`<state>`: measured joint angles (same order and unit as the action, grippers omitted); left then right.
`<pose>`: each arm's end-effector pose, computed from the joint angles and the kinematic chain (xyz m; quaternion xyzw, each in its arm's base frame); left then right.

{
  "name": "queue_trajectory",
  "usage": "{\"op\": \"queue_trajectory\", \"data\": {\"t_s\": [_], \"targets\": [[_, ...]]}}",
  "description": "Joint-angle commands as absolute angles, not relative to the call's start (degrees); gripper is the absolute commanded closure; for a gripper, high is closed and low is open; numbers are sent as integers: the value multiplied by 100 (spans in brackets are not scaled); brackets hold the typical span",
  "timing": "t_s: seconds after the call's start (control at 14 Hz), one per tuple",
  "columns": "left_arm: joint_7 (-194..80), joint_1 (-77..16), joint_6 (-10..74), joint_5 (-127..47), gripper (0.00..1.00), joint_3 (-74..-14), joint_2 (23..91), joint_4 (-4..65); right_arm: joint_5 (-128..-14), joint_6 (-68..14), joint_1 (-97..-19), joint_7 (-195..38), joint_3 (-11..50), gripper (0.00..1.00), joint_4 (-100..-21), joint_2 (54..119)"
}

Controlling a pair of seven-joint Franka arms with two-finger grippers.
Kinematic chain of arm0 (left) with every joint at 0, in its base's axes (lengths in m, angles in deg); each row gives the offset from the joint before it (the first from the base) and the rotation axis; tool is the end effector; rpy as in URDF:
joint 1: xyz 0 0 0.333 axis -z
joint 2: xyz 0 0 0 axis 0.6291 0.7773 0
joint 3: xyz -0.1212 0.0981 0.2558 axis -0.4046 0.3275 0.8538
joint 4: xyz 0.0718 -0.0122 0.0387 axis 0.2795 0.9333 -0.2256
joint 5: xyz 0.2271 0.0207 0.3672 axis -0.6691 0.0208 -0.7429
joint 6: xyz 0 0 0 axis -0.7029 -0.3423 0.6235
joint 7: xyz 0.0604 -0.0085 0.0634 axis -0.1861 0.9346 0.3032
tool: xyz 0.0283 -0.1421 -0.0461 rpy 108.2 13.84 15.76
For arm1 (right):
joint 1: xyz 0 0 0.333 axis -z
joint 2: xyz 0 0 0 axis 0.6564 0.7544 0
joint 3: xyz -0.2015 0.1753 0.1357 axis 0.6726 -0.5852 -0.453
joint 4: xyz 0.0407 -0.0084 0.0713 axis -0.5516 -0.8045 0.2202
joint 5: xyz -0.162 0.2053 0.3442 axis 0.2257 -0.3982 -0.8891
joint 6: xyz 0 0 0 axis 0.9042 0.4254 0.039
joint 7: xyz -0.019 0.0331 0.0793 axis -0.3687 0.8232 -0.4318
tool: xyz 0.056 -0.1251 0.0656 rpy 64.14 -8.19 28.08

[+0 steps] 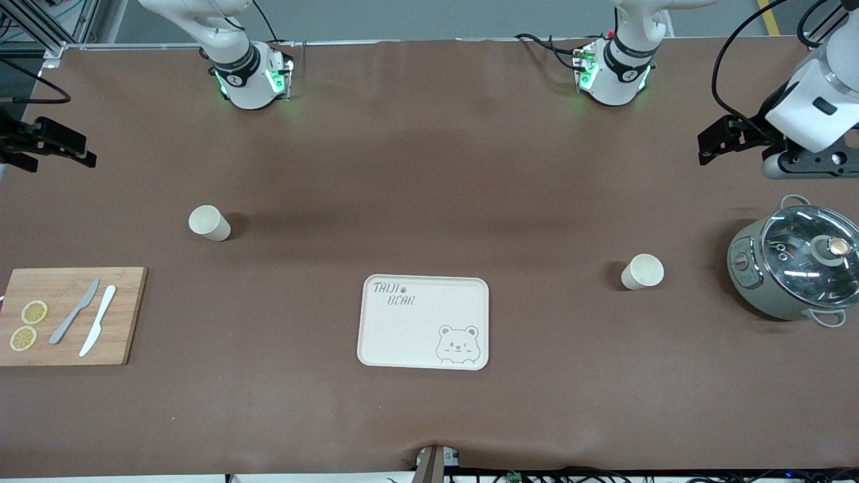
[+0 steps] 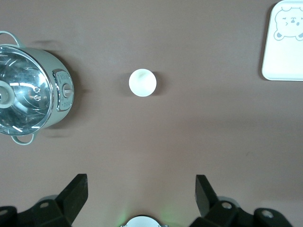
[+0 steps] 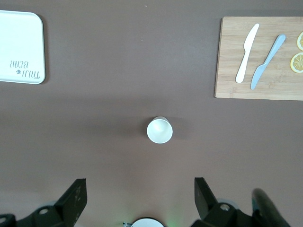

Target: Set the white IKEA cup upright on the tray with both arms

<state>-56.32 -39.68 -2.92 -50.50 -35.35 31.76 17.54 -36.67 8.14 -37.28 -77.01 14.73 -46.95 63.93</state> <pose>0.5731 -0.0860 0.5779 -0.9990 0.0130 0.0379 0.0183 0.5763 -0.0334 0.5847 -0.9982 -0.0224 0.0458 0.0305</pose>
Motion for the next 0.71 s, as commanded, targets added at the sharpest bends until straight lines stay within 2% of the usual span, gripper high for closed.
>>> {"op": "queue_trajectory", "data": {"t_s": [0.0, 0.36, 0.64], "targets": [[-5611, -3951, -342, -5151, 0, -3552, 3216, 1606, -3568, 785, -3751, -7698, 1457, 0, -4748, 6324], [-5638, -3978, -333, -5230, 0, -3534, 3251, 1589, -3568, 776, -3733, -7689, 1465, 0, -4739, 6324], [-5647, -4004, -97, -5327, 0, -3534, 3576, 1685, -3559, 776, -3707, -7698, 1465, 0, -4695, 6341]]}}
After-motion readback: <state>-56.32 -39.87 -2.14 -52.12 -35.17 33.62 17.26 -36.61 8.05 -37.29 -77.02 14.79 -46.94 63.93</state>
